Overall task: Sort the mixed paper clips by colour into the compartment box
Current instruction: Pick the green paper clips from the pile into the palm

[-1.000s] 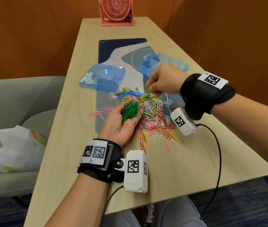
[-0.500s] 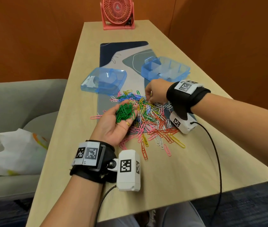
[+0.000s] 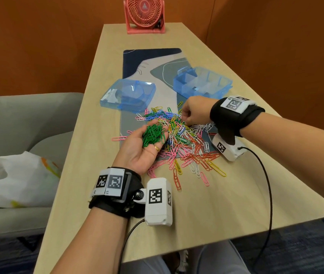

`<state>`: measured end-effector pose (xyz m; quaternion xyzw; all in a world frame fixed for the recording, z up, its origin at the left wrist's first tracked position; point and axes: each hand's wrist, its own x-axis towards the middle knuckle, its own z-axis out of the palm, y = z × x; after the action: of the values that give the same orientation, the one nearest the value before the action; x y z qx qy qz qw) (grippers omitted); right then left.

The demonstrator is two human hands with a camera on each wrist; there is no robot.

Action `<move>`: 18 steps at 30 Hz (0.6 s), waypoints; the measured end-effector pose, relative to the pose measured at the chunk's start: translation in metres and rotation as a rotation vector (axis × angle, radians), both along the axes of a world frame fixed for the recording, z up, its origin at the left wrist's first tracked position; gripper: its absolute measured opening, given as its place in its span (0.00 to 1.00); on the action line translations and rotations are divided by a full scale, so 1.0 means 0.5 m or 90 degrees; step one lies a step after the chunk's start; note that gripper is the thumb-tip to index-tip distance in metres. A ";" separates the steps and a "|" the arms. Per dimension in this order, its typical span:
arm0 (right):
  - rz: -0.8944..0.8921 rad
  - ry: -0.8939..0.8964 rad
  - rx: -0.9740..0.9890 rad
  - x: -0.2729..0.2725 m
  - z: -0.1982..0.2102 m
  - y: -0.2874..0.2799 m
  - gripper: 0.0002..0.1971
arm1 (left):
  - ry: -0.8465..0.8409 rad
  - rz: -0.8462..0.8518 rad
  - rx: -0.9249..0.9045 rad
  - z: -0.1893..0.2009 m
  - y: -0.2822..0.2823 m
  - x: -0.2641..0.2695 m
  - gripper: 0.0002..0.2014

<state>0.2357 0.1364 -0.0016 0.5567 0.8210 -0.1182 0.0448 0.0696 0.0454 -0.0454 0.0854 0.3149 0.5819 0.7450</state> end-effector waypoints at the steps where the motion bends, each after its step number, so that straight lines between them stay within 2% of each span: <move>1: -0.003 0.000 0.001 0.001 0.001 -0.001 0.07 | 0.000 -0.001 0.001 0.000 0.000 0.000 0.15; 7: -0.039 0.088 -0.030 0.019 0.025 0.001 0.06 | -0.001 0.001 0.002 -0.004 0.004 -0.002 0.14; 10: -0.071 0.213 -0.117 0.023 0.033 -0.002 0.04 | 0.003 0.001 0.005 -0.002 0.003 -0.001 0.14; 13: -0.088 0.343 -0.192 0.020 0.042 -0.008 0.11 | 0.007 0.004 0.006 -0.003 0.004 0.000 0.15; 15: -0.080 0.335 -0.196 0.016 0.048 -0.011 0.14 | 0.005 0.005 0.005 -0.004 0.005 0.000 0.15; 18: -0.087 0.259 -0.182 0.015 0.046 -0.016 0.13 | 0.001 0.004 0.006 -0.005 0.005 0.000 0.15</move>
<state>0.2431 0.1283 0.0216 0.5635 0.7485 -0.3457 -0.0512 0.0695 0.0481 -0.0480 0.0883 0.3129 0.5856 0.7425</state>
